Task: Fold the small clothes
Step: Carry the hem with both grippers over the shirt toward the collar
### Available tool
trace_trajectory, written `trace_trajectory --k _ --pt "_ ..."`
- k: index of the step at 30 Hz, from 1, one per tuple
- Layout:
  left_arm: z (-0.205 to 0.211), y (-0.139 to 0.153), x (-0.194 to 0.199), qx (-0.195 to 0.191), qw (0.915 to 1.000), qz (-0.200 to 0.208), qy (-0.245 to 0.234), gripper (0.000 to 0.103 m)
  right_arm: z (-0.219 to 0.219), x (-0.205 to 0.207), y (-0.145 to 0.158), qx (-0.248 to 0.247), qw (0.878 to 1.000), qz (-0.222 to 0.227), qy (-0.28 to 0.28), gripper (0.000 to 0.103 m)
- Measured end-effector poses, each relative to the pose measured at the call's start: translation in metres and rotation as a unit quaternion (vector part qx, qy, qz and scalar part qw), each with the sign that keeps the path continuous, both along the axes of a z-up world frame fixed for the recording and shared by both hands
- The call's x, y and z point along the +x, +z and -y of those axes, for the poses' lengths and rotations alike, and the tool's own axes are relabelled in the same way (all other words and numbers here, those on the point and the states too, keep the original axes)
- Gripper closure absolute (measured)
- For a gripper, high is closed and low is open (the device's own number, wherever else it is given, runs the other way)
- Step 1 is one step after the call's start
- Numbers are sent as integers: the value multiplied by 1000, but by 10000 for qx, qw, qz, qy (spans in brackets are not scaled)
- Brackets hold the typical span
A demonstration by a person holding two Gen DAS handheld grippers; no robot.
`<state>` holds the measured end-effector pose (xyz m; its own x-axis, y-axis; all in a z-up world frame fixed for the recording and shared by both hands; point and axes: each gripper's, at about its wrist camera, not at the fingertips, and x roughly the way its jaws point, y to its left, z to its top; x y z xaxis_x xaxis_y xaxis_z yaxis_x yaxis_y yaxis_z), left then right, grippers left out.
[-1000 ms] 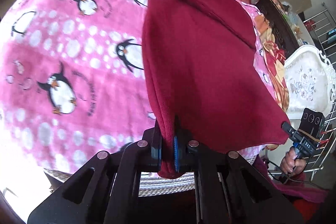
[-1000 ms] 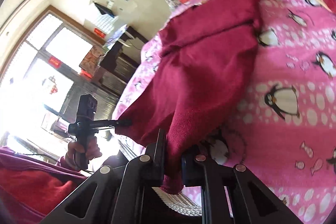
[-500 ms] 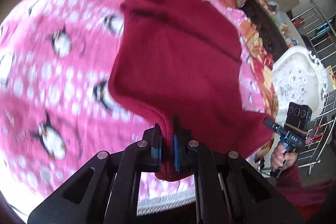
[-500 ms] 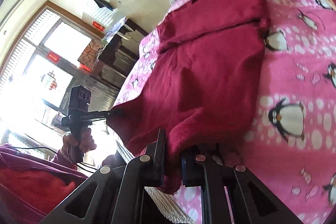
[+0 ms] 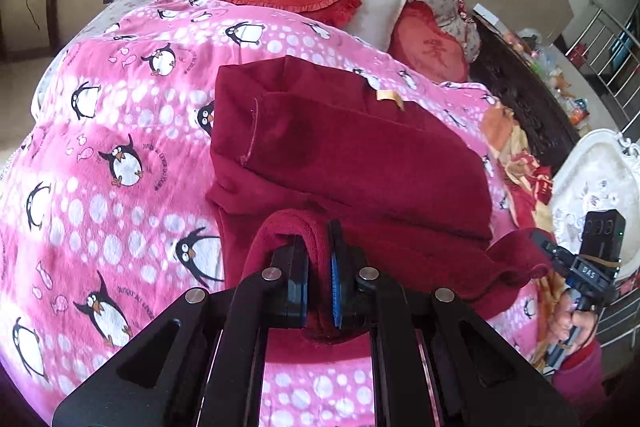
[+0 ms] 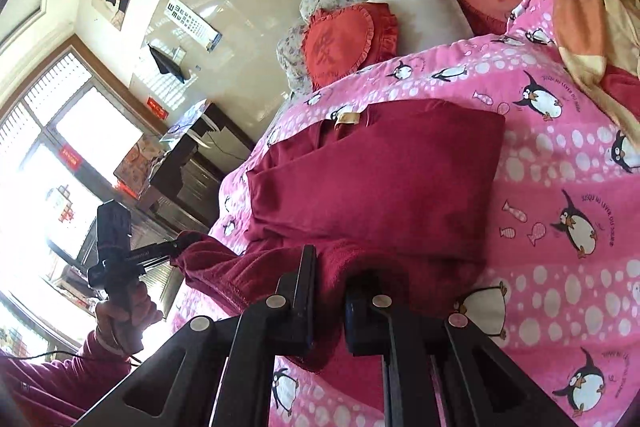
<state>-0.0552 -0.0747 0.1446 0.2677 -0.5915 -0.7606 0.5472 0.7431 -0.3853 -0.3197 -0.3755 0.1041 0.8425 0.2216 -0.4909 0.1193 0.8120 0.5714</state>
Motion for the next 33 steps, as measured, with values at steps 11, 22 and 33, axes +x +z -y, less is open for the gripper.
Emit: trace_trajectory --k 11,22,33 --pt "13 -9 0 502 9971 549 133 96 -1 8 -6 -102 9997 -208 -123 93" --pt "15 1 4 500 9956 766 183 96 5 14 4 -170 9995 -140 -225 93" --pt "47 13 36 411 9947 917 215 96 31 45 18 -320 9984 4 -462 93"
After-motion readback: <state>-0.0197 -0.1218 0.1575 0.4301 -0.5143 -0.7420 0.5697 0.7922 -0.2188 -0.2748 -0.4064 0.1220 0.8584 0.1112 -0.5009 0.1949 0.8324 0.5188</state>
